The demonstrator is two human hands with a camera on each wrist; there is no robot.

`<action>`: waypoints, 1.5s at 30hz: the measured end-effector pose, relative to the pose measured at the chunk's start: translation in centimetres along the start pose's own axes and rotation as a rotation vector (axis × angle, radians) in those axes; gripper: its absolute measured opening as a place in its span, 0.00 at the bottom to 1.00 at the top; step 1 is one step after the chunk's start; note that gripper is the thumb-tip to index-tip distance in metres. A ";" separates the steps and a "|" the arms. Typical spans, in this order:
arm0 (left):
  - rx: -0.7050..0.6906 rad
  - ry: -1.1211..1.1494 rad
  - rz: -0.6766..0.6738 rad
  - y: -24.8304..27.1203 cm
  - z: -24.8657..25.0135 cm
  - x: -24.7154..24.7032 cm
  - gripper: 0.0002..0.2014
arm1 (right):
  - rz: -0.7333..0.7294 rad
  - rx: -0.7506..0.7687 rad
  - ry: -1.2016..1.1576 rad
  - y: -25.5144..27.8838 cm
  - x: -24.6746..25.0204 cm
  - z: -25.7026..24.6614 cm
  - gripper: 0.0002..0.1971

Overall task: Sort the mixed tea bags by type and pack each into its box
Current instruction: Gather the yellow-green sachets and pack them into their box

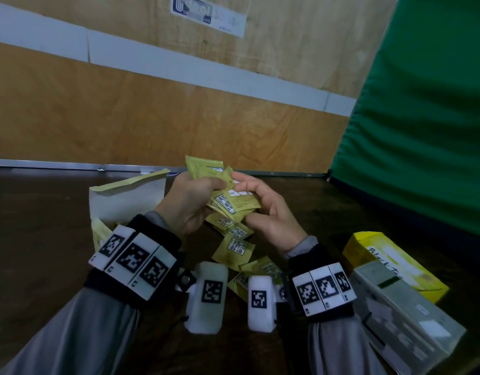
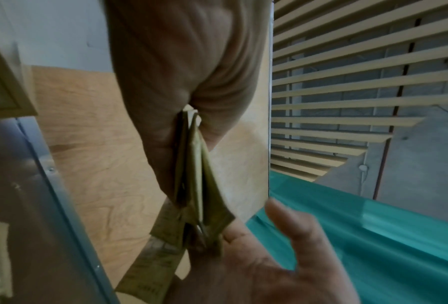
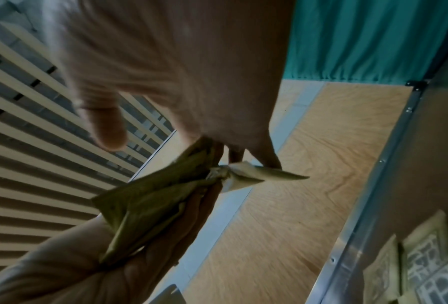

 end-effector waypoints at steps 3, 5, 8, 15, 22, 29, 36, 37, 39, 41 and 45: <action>-0.091 -0.045 0.015 0.2 0.5 0.1 0.09 | 0.128 -0.014 -0.174 -0.2 0.5 -0.4 0.18; -0.142 -0.057 0.009 0.5 0.8 -0.1 0.09 | 0.318 0.022 -0.163 -0.1 1.3 -0.3 0.17; -0.211 -0.056 -0.020 0.7 1.0 -0.5 0.10 | 0.443 -0.091 -0.160 0.3 2.0 0.7 0.27; -0.251 -0.052 0.001 0.1 0.0 -0.8 0.13 | 0.492 -0.034 -0.303 0.3 2.4 0.5 0.26; -0.165 -0.160 -0.300 0.5 -0.7 -1.9 0.16 | 0.655 0.076 -0.232 0.8 4.0 -0.2 0.13; -0.178 -0.043 -0.125 -0.1 -0.6 -1.6 0.12 | 0.575 -0.071 -0.278 0.7 3.6 0.5 0.11; -0.285 0.019 0.046 -0.3 -0.3 -1.4 0.12 | 0.421 -0.151 -0.414 0.6 2.0 0.1 0.10; -0.283 0.031 0.053 -0.4 -0.3 -1.4 0.12 | 0.414 -0.148 -0.421 0.6 2.0 0.0 0.12; -0.288 0.052 0.055 -0.4 -0.3 -1.3 0.13 | 0.389 -0.150 -0.431 0.6 1.9 0.0 0.13; -0.304 0.048 0.059 -0.2 -0.3 -1.3 0.12 | 0.364 -0.153 -0.430 0.6 1.7 0.0 0.13; -0.322 -0.040 0.094 0.1 -0.1 -0.7 0.23 | 0.382 -0.075 -0.401 0.5 1.8 -0.2 0.14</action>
Point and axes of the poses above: each hand's wrist, its own y-axis away from the middle knuckle, its own x-axis out of the back of the hand, z = x × y, the point moved 5 cm from there along -y, towards the middle knuckle, and after that the axes turned 15 degrees about -y, right-handed, at the moved point
